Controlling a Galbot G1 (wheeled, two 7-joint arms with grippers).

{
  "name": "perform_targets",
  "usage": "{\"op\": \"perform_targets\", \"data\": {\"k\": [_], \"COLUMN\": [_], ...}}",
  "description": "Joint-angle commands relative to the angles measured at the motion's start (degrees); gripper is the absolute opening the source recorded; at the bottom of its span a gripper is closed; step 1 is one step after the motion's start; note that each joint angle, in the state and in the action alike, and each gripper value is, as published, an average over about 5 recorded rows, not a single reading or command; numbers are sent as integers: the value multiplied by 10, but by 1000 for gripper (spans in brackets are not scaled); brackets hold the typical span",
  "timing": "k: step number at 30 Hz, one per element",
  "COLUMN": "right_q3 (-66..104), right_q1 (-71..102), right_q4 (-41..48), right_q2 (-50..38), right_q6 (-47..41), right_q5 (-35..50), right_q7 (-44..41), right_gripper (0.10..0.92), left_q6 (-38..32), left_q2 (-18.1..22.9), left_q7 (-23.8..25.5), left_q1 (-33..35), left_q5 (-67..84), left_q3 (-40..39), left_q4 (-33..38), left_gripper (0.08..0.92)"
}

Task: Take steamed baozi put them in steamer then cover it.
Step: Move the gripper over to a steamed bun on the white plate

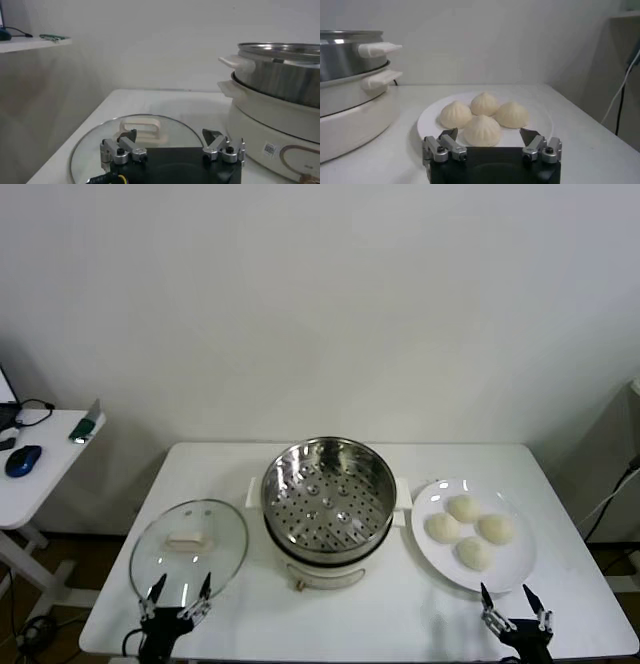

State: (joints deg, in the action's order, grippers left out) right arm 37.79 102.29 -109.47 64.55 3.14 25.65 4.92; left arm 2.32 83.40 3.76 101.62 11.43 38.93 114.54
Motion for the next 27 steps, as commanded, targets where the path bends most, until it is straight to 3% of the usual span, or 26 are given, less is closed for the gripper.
{"op": "perform_targets", "data": {"k": [1,6,10,14,17,21,27], "right_q3": [23,4,-79,-224,-352,-562,-932], "right_q1": [-89,-247,-387,-544,-661,-853,-1210], "right_q4": [-30,0,66,145,188,256,355], "right_q2": [-35,-124,-233,-336,-403,-466,-469], "right_q6": [-133,-243,-314,-315,-287,-180,-55], "right_q5": [-15,-33,-41,-80,-117,-181,-196], "right_q7": [2,-18,-101,-219,-336,-501,-663], "right_gripper": [823,823,823,823,823,823,823], "left_q6": [1,4,6,9,11,11,11], "left_q2": [0,0,0,0,0,-1,-1], "left_q7": [0,1,1,2,3,4,6], "left_q1": [-2,-6,-11,-15,-16,-14,-14], "left_q5": [-6,-10,-10,-11,-10,-10,-11], "left_q3": [-3,-7,-8,-7,-5,-3,-5], "left_q4": [2,5,7,10,14,16,15], "left_gripper": [823,823,823,823,823,823,823]}}
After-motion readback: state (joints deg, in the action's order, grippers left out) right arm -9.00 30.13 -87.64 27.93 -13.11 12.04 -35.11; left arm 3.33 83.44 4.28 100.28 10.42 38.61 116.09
